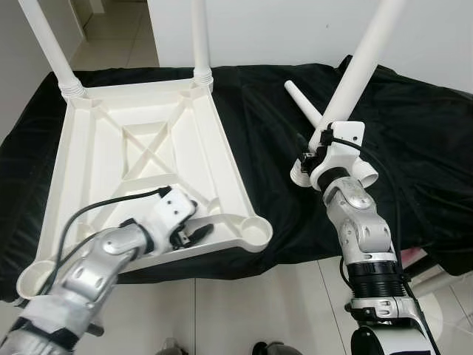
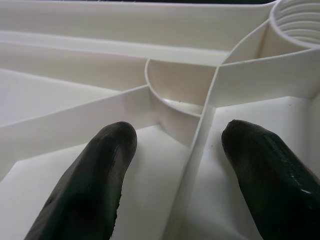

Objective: Building children table

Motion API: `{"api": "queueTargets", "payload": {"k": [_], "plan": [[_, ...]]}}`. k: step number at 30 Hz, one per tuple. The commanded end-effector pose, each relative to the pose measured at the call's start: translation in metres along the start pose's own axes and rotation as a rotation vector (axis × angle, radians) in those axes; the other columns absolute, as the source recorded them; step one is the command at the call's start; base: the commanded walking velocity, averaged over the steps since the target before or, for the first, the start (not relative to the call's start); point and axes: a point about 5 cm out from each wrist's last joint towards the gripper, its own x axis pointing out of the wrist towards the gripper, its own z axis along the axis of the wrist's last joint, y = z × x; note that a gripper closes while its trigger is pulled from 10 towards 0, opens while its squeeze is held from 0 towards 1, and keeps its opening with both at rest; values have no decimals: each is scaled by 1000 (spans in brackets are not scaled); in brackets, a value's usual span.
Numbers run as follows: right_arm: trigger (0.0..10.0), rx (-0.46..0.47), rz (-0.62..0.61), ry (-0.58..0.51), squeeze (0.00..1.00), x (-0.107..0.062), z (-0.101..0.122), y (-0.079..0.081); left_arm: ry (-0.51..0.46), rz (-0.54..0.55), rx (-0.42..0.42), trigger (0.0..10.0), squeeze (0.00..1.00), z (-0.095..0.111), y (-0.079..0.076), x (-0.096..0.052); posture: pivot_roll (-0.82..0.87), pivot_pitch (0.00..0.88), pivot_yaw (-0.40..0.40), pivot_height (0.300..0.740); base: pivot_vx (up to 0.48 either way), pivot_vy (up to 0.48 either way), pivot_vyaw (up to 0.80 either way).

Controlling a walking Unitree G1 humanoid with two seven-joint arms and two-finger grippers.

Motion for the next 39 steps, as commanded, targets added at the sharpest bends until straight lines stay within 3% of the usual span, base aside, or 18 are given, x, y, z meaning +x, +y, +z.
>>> {"api": "queueTargets", "payload": {"k": [1, 12, 24, 26, 32, 36, 39], "plan": [[10000, -6, 4, -21, 0, 2, 4, 2, 1, -53, 23, 10000, 0, 0, -13, 12, -40, 92, 1, 740, 0, 0, 0], [10000, -2, -7, -30, 0, 0, 4, 0, -74, 68, 78, 10000, 0, 20, -14, 55, -57, 101, 8, 740, 0, 0, 0], [10000, 0, -16, -33, 0, -3, 3, -1, -62, 224, 144, 10000, 0, 23, 2, 69, -66, 104, 14, 740, 0, 0, 0], [10000, -5, -13, -38, 0, -5, 3, -1, -56, 284, 149, 10000, 0, 25, 11, 69, -67, 106, 15, 740, 0, 0, 0], [10000, -23, 23, -59, 0, -12, 1, 0, -135, 256, 94, 10000, 0, 33, 19, 60, -67, 108, 15, 740, 0, 0, 0], [10000, -30, 95, -85, 0, -24, -2, 6, -246, 139, -33, 10000, 0, 41, 20, 41, -62, 109, 13, 740, 0, 0, 0], [10000, -35, 124, -89, 0, -29, -3, 9, -284, 97, -68, 10000, 0, 43, 22, 32, -60, 111, 11, 740, 0, 0, 0]]}}
